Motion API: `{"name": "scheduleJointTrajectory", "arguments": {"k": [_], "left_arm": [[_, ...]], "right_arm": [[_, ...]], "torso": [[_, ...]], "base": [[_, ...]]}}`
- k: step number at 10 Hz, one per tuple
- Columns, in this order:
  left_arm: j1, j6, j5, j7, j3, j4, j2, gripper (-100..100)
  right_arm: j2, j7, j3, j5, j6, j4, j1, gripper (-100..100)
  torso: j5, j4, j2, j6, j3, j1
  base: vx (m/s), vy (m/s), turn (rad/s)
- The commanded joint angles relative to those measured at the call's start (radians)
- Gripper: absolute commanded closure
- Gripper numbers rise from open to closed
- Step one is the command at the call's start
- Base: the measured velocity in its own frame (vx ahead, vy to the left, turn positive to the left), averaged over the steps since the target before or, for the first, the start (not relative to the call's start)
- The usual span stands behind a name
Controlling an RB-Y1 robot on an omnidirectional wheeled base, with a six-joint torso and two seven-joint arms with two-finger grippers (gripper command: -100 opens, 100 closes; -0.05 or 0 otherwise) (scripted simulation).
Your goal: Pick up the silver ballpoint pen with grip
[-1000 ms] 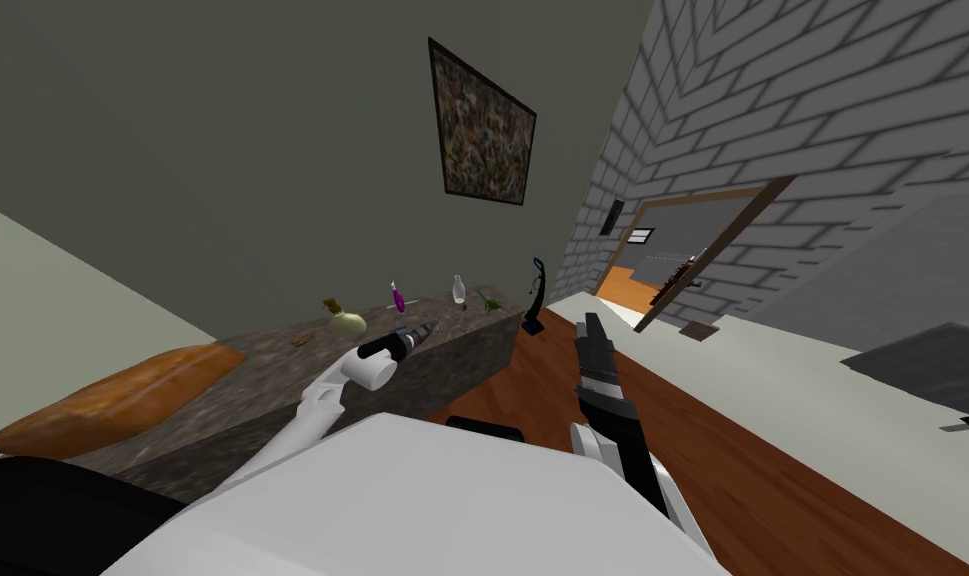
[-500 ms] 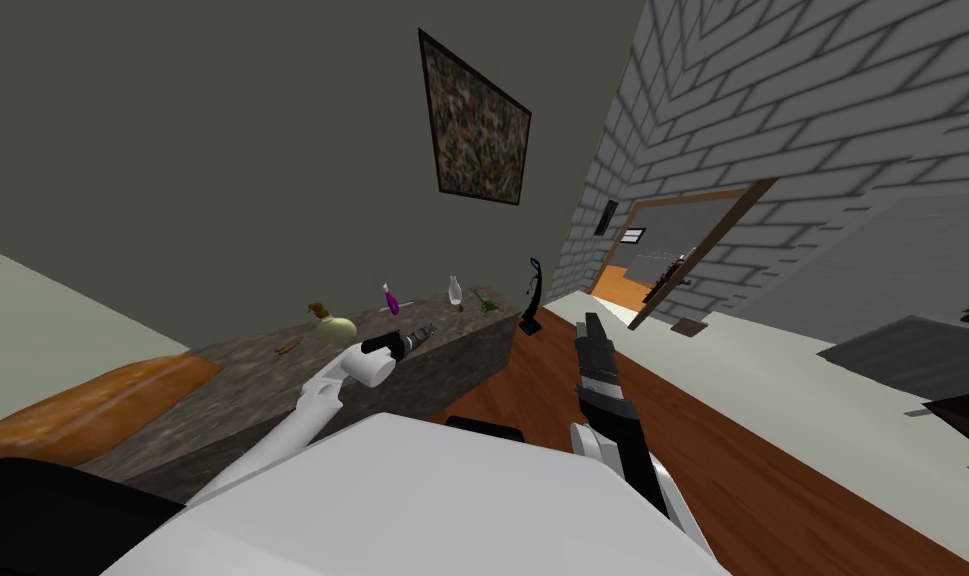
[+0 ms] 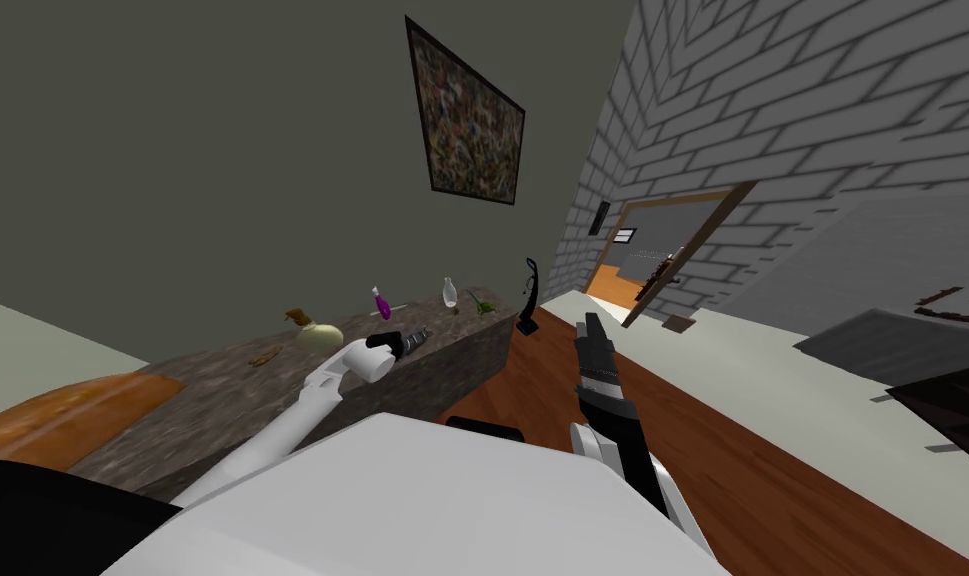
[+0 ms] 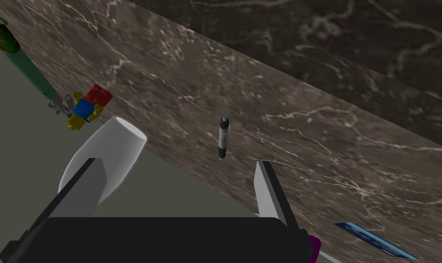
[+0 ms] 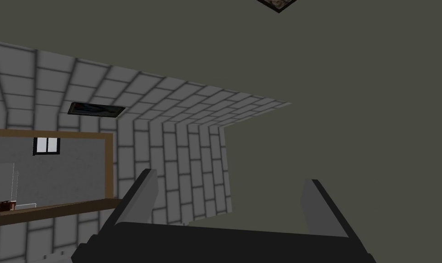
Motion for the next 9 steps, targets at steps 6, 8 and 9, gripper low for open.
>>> {"name": "scheduleJointTrajectory", "arguments": {"k": [6,8,9], "left_arm": [[-0.042,0.164,0.026,0.004,-0.025,0.062,0.102,-100],[-0.050,0.207,0.030,0.006,-0.032,0.075,0.123,-100],[-0.058,0.235,0.034,0.008,-0.038,0.089,0.142,-100]], "right_arm": [[0.000,0.000,0.000,0.000,0.000,0.000,0.000,0],[0.000,0.000,0.000,0.000,0.000,0.000,0.000,0],[0.000,0.000,0.000,0.000,0.000,0.000,0.000,0]], "torso": [[0.000,0.000,0.000,0.000,0.000,0.000],[0.000,0.000,-0.001,0.000,-0.001,0.000],[0.000,0.000,-0.001,0.000,0.000,0.000]], "base": [[0.062,-0.005,-0.069],[0.065,-0.005,-0.048],[0.077,-0.005,-0.094]]}}
